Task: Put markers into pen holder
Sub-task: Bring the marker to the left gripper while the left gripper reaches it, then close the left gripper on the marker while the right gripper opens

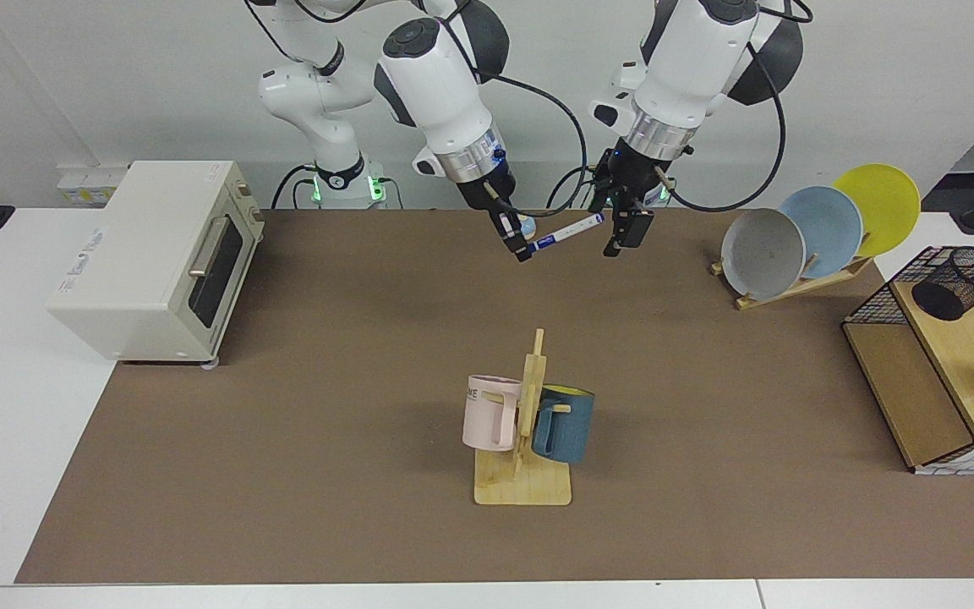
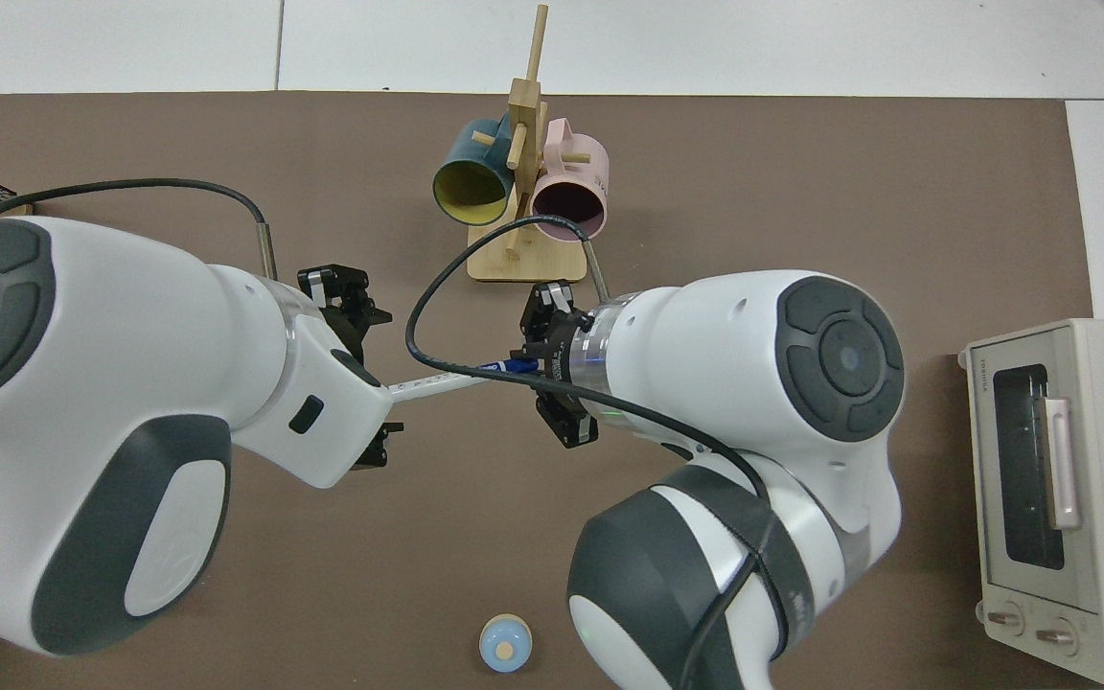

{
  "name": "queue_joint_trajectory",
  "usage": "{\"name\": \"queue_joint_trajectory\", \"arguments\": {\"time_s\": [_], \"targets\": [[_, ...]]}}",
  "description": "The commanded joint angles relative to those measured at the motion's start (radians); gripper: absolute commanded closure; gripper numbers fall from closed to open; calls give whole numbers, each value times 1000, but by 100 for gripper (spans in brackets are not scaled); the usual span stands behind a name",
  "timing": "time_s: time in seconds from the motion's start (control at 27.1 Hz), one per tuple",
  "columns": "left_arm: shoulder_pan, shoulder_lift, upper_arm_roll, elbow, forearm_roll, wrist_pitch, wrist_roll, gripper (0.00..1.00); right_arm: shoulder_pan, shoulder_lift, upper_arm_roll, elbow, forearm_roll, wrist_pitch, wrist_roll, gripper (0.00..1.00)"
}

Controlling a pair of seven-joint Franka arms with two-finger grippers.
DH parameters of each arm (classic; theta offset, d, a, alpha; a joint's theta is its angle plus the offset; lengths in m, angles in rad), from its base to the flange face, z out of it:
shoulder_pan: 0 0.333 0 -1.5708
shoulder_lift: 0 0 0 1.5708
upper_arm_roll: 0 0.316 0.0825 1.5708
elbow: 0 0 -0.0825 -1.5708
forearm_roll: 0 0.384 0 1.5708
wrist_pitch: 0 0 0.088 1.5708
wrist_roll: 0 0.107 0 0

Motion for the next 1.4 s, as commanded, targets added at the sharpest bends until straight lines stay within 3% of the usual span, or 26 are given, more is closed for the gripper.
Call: {"name": "queue_joint_trajectory", "arguments": {"time_s": [0.0,0.59,0.74,0.88,1.18,1.29,1.36], "targets": [[-25,-19,12,-48,-15,48,-32,1,4,5,3,-1,-24,29,35,100],[-28,-21,11,-55,-17,63,-65,22,13,3,1,-27,-52,19,34,100],[-27,-21,12,-56,-17,60,-66,35,11,3,1,-27,-52,19,29,100],[-28,-21,12,-56,-15,60,-83,55,13,3,1,-27,-52,17,30,100],[-28,-27,12,-67,-12,55,-91,55,17,3,3,-23,-42,25,41,100],[-28,-27,12,-70,-11,55,-92,70,24,5,3,-24,-44,28,50,100],[-28,-27,12,-72,-11,51,-94,86,25,5,1,-23,-41,28,50,100]]}}
